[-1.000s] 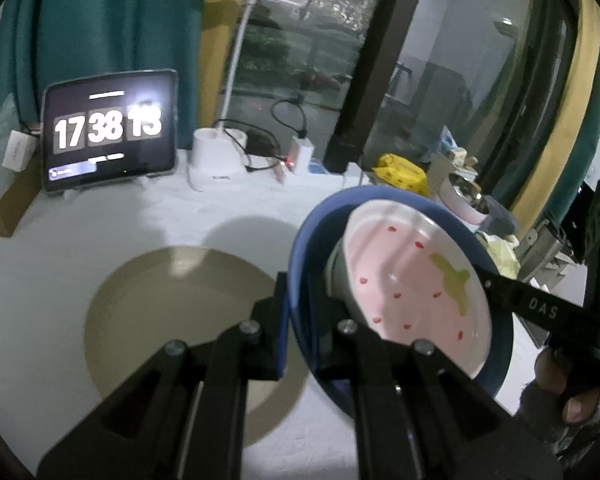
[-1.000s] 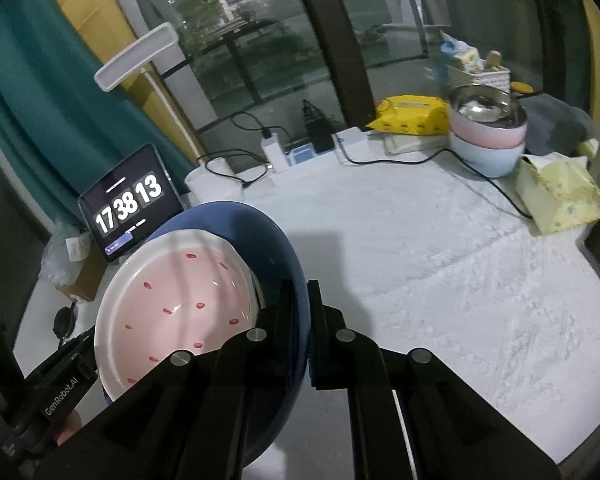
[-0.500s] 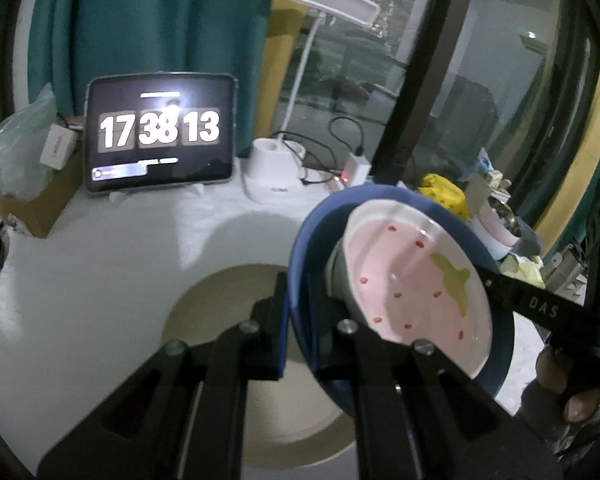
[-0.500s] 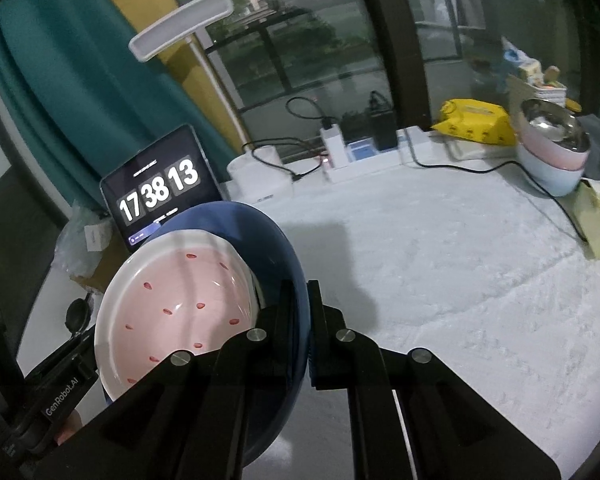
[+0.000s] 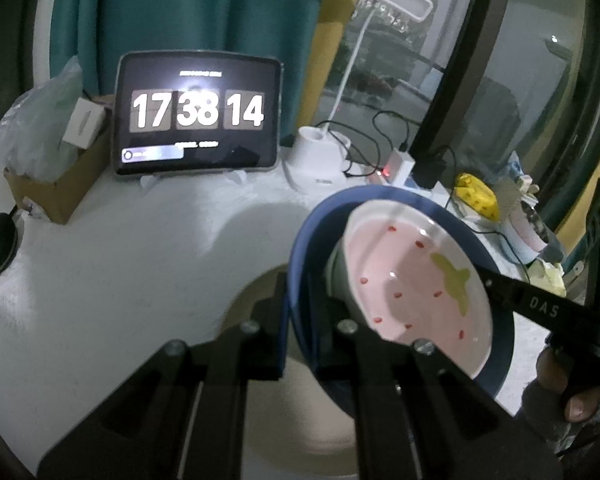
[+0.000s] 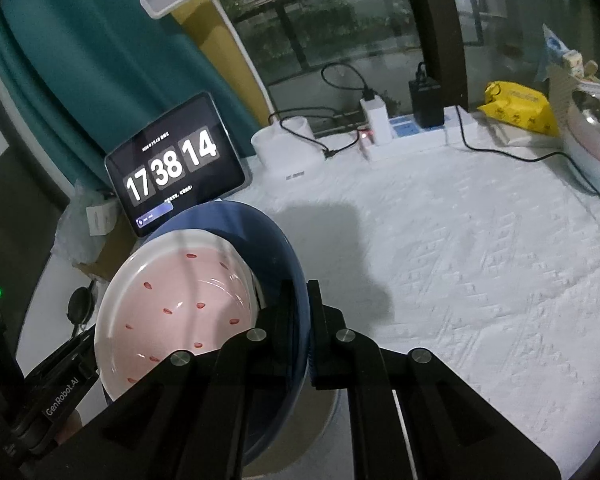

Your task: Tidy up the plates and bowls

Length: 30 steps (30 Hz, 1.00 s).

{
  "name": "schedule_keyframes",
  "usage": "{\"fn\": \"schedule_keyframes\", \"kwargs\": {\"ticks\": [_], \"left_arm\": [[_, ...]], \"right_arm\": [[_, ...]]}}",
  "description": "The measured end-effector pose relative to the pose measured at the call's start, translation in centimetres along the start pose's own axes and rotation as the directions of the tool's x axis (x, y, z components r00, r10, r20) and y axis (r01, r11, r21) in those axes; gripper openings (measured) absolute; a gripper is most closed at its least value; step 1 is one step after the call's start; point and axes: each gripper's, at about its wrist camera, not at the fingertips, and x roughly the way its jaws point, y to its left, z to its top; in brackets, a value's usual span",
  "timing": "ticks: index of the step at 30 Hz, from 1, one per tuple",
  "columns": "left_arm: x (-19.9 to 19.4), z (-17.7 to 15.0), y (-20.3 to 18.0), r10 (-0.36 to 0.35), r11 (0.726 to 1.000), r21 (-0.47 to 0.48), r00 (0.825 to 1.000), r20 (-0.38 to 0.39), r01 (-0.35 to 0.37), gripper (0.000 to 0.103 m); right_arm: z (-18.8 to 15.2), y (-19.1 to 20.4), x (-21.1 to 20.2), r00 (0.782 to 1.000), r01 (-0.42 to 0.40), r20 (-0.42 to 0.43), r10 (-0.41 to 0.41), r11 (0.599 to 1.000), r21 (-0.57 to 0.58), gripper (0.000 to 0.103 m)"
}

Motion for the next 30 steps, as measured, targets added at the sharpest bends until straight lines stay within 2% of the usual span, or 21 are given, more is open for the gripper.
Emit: {"fn": "schedule_keyframes", "kwargs": {"ticks": [9,30], "left_arm": [[1.3,-0.5,0.8,0.020,1.000,-0.013,0.999,-0.037,-0.021,0.006],[1.4,0.0,0.0,0.075,0.996,0.047,0.997,0.007,-0.076,0.012]], "right_arm": [[-0.4,0.0,2.1,0.999,-0.002,-0.048,0.002,1.000,0.011,0.007],[-0.7,-1.1,3.2,0.997,0.014,-0.074,-0.013,1.000,0.018,0.010]]}}
